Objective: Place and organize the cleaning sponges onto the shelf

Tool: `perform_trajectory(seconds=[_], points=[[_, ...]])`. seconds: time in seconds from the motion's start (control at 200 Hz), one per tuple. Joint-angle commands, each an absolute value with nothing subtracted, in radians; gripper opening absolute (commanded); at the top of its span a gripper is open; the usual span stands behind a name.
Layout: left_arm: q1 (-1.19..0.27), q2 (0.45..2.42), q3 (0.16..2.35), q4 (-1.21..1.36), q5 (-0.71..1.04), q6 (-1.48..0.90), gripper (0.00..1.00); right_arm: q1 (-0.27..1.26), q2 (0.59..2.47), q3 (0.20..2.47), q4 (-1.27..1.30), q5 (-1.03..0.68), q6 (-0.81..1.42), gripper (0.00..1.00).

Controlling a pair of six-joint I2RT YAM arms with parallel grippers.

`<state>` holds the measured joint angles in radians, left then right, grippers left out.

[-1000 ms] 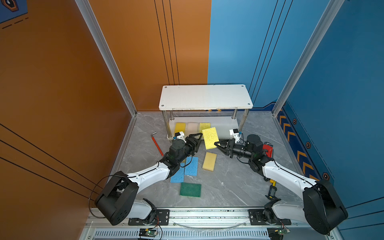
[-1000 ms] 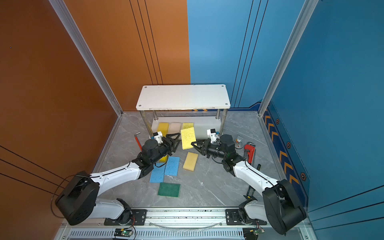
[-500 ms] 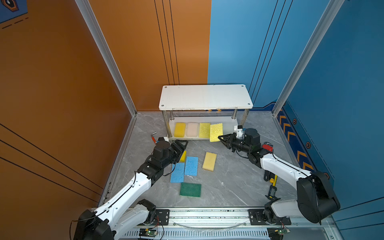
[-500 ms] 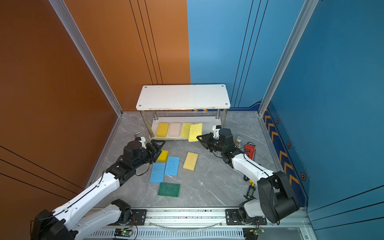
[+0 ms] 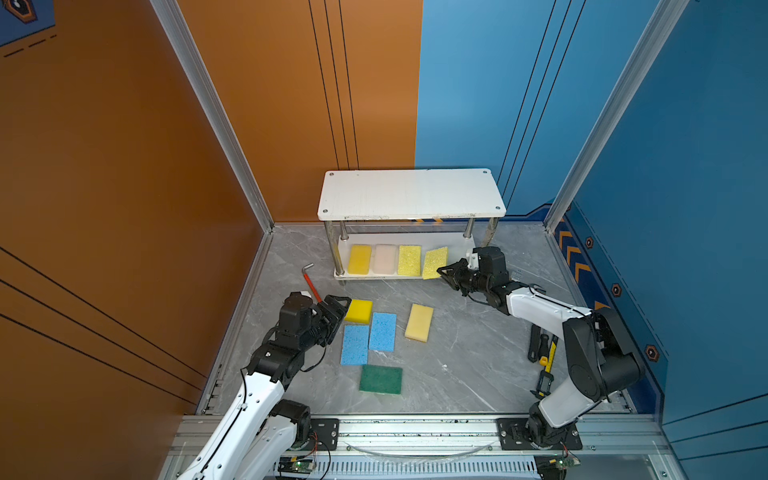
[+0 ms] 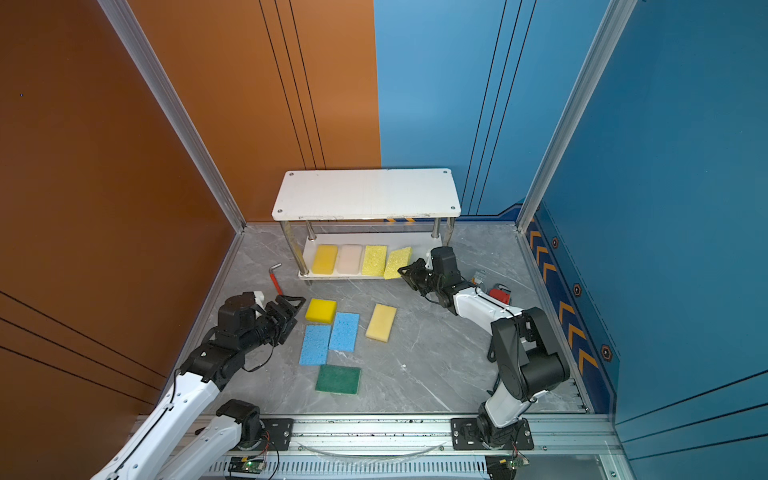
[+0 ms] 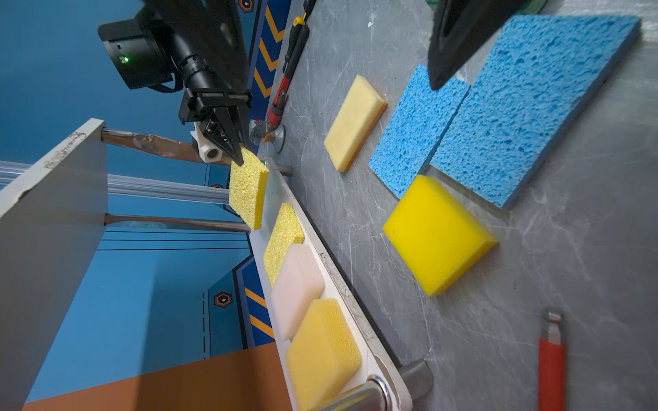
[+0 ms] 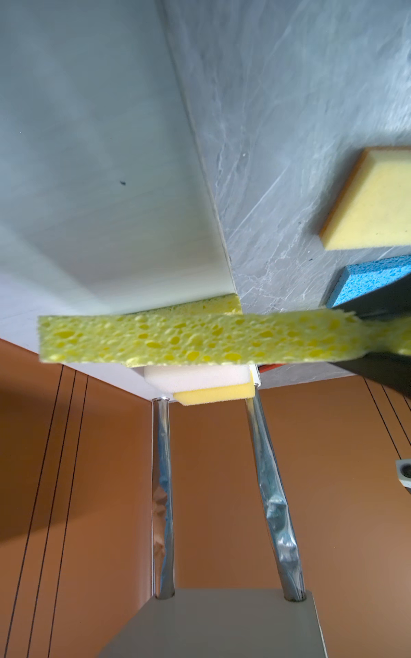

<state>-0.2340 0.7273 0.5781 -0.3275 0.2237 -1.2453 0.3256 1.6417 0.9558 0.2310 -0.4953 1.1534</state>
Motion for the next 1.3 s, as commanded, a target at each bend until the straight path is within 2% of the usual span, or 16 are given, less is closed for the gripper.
perform_trajectory(seconds=[0.0, 0.24, 0.606, 0.651, 0.726, 0.816, 0.941, 1.111, 1.296], points=[[-0.209, 0.719, 0.564, -0.357, 0.277, -1.227, 0.80, 0.306, 1.647, 0.997, 0.142, -0.509, 1.069, 0.15], [-0.173, 0.713, 0.566, -0.357, 0.307, -1.226, 0.80, 0.269, 1.699, 1.010, 0.146, -0.559, 1.058, 0.14], [-0.134, 0.658, 0.555, -0.408, 0.324, -1.229, 0.80, 0.279, 1.769, 1.060, 0.134, -0.548, 1.059, 0.14], [-0.128, 0.655, 0.553, -0.410, 0.329, -1.230, 0.80, 0.280, 1.772, 1.063, 0.129, -0.538, 1.062, 0.17], [-0.119, 0.653, 0.549, -0.410, 0.335, -1.231, 0.80, 0.280, 1.774, 1.060, 0.131, -0.525, 1.076, 0.29], [-0.108, 0.653, 0.548, -0.411, 0.342, -1.231, 0.80, 0.279, 1.774, 1.047, 0.156, -0.520, 1.097, 0.32], [-0.096, 0.659, 0.548, -0.410, 0.355, -1.227, 0.80, 0.279, 1.770, 1.043, 0.158, -0.509, 1.103, 0.43], [-0.087, 0.664, 0.544, -0.411, 0.365, -1.220, 0.80, 0.279, 1.760, 1.033, 0.164, -0.490, 1.111, 0.49], [-0.083, 0.658, 0.535, -0.411, 0.373, -1.227, 0.80, 0.283, 1.772, 1.022, 0.212, -0.466, 1.134, 0.60]])
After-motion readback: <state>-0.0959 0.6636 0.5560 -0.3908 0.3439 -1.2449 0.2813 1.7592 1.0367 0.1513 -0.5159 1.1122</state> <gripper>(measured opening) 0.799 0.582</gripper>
